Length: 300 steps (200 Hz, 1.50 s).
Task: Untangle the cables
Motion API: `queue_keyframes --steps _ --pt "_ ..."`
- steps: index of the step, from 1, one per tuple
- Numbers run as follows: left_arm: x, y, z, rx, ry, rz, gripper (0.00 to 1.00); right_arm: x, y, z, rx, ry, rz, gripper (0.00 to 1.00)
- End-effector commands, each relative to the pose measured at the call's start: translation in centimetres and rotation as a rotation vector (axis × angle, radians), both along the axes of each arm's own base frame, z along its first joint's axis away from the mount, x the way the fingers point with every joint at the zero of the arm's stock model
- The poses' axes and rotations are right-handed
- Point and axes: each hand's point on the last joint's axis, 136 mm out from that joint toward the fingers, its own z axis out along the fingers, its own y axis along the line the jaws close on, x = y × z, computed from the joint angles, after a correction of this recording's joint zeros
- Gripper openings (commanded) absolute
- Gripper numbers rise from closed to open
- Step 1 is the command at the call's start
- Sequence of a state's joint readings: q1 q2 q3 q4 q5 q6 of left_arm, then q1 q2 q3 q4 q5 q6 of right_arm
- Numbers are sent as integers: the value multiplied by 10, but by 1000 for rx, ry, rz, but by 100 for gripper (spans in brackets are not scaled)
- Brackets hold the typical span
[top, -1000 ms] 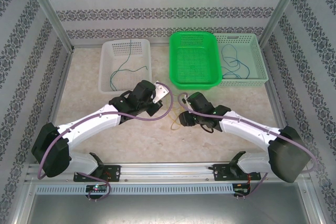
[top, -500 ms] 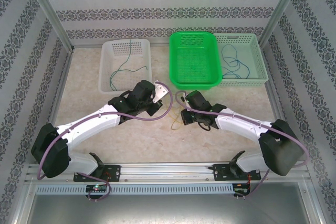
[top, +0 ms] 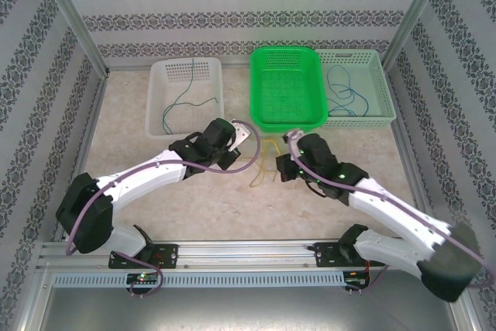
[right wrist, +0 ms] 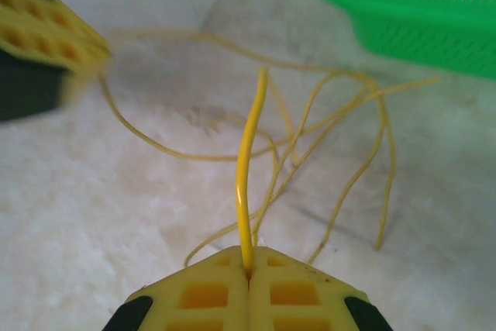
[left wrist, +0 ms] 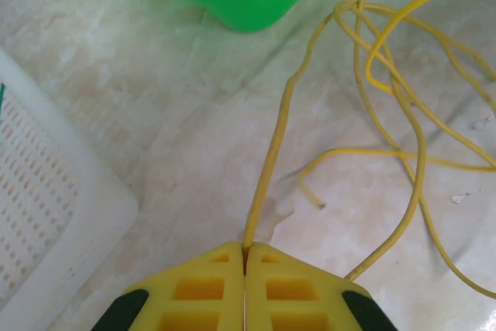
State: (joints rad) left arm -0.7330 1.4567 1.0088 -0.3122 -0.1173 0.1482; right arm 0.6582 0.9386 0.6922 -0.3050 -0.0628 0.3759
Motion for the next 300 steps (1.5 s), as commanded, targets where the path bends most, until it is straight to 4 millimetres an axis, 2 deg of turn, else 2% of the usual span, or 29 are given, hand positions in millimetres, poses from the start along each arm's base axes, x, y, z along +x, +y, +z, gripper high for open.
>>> queue_keyframes --steps 1,32,80,111,166,186,214,266,300 --pt "0 1 2 4 22 27 8 -9 -15 22 76 -35 -30 0" --pt "-4 -2 -4 -1 50 8 8 -16 -35 64 172 -147 -76 0" --pt "-7 6 -17 44 75 22 8 -21 -61 123 291 -318 -158 0" --pt "-9 4 -22 41 95 18 8 -22 -64 149 308 -366 -159 0" --pt "-10 6 -30 67 115 20 8 -12 -66 202 329 -501 -174 0" --pt "-11 6 -31 60 115 21 8 -3 -61 206 280 -499 -163 0" --pt "-10 4 -30 51 114 22 8 22 -63 209 215 -523 -220 0" --pt "-8 2 -27 43 106 20 8 90 -66 201 133 -501 -315 0" --pt "-9 2 -26 37 106 20 8 138 -69 180 81 -434 -335 0"
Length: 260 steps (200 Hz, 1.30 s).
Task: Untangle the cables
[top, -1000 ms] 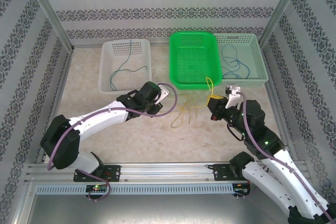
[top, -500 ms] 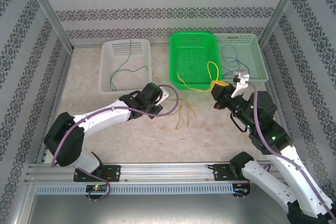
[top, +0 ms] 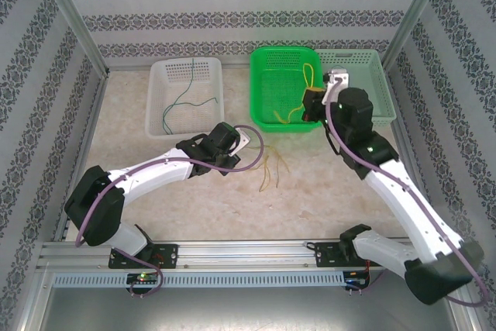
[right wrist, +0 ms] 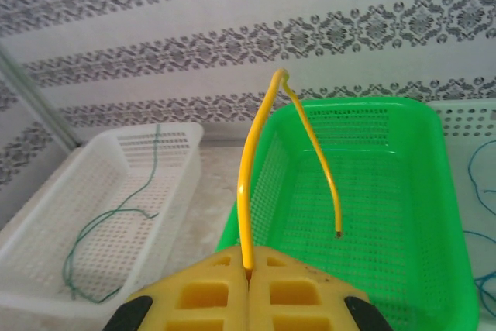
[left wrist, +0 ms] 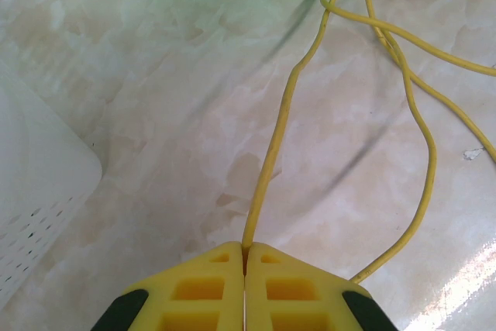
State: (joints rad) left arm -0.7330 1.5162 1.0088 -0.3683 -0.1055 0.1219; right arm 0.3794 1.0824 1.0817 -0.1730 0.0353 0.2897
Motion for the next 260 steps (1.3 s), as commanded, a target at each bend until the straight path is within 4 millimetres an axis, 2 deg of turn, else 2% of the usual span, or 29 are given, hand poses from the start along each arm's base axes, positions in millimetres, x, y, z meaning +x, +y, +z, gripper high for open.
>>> queue_keyframes --steps 1,26,53,68,84,110,122,140,155,163,184,216,240,260 --pt "-1 -2 4 -17 8 8 8 27 -4 14 -7 -40 -11 0" --pt "-1 -4 5 -26 5 4 8 60 -9 -15 -17 55 -24 0" --pt "0 -7 9 -44 -3 0 9 91 -12 -62 -16 207 -18 0" --pt "0 -9 10 -48 -2 -6 9 102 -7 -88 -13 281 14 0" --pt "0 -9 10 -48 -1 -7 9 110 -1 -107 -9 335 44 0" --pt "0 -7 9 -44 2 -4 9 121 1 -124 11 366 33 0" --pt "-1 -8 10 -45 2 -5 9 126 2 -132 9 388 33 15" --pt "-1 -8 10 -46 3 -6 9 132 7 -144 -9 440 54 28" --pt "0 -9 11 -47 1 -6 9 135 5 -154 -36 497 46 58" --pt "1 -9 13 -48 -2 -4 9 137 2 -157 -51 522 30 65" --pt "1 -8 12 -46 -1 -3 9 135 -2 -154 -66 530 12 74" --pt "1 -8 11 -47 2 1 9 117 0 -137 -54 505 36 76" --pt "2 -9 12 -53 -3 7 9 85 9 -130 -89 492 77 75" --pt "4 -9 15 -63 -18 16 9 49 21 -137 -116 489 110 72"
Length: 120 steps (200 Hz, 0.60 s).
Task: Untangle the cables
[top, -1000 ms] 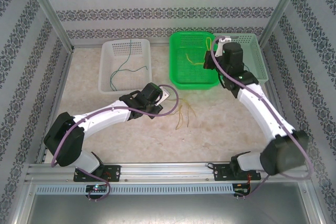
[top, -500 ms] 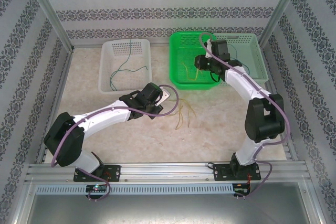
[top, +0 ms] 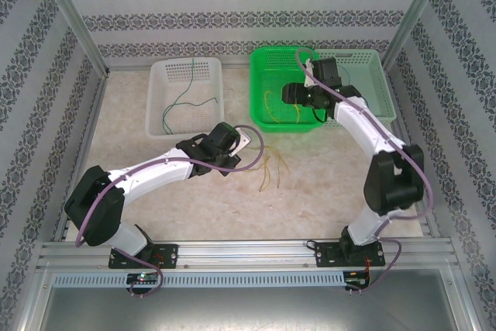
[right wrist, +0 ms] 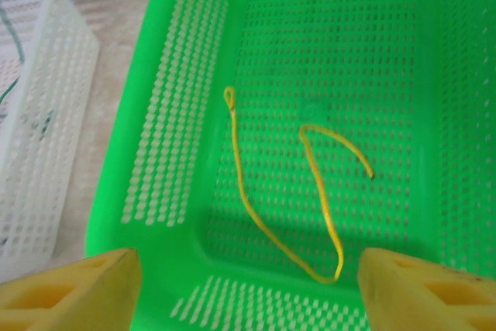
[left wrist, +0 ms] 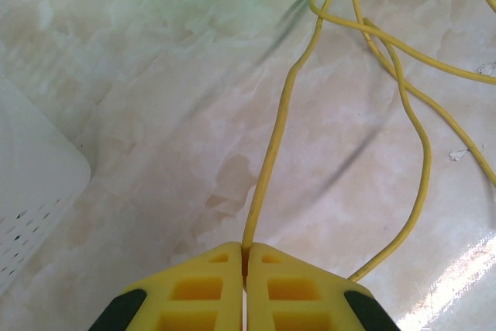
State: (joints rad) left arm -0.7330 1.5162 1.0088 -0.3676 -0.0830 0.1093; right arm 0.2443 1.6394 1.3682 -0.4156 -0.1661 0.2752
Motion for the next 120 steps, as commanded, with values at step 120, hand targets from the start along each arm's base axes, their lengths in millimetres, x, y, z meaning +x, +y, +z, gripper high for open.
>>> queue_keyframes --steps 120 --pt "4 -6 37 -105 -78 22 10 -184 93 -101 221 228 156 66"
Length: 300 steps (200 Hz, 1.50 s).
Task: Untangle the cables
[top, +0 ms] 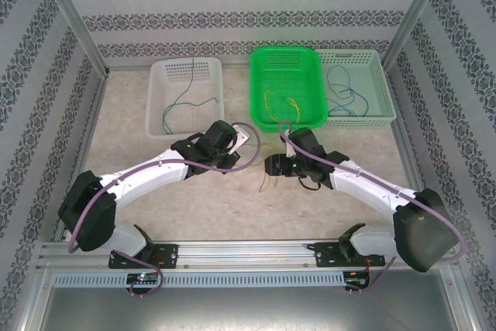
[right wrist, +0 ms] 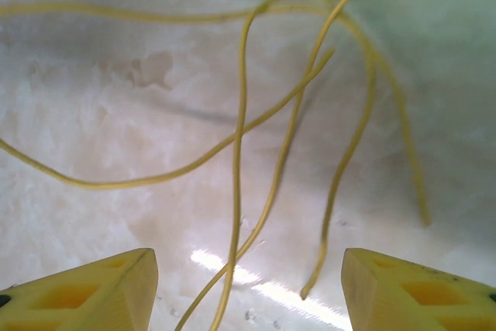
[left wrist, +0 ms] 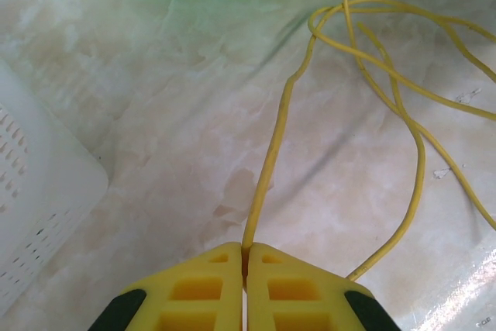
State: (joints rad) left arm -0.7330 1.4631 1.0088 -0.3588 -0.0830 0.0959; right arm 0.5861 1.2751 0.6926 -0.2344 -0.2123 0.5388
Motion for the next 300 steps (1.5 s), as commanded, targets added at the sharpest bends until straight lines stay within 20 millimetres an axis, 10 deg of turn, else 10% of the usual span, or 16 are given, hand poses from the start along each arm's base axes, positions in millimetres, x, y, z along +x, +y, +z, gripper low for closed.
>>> queue_keyframes --steps 1,94,130,149,300 --pt "3 -5 17 -56 -36 12 10 4 20 6 101 -8 -37 66" --pt "0 2 20 -61 -55 26 10 -9 30 -43 6 107 -31 56" --pt "-1 4 21 -57 -58 31 10 -9 31 -44 -13 95 -31 20" --pt "0 7 20 -41 -65 42 10 -8 29 -30 -13 52 -23 0" --pt "3 29 -33 129 86 162 8 -35 -34 156 263 -387 4 0"
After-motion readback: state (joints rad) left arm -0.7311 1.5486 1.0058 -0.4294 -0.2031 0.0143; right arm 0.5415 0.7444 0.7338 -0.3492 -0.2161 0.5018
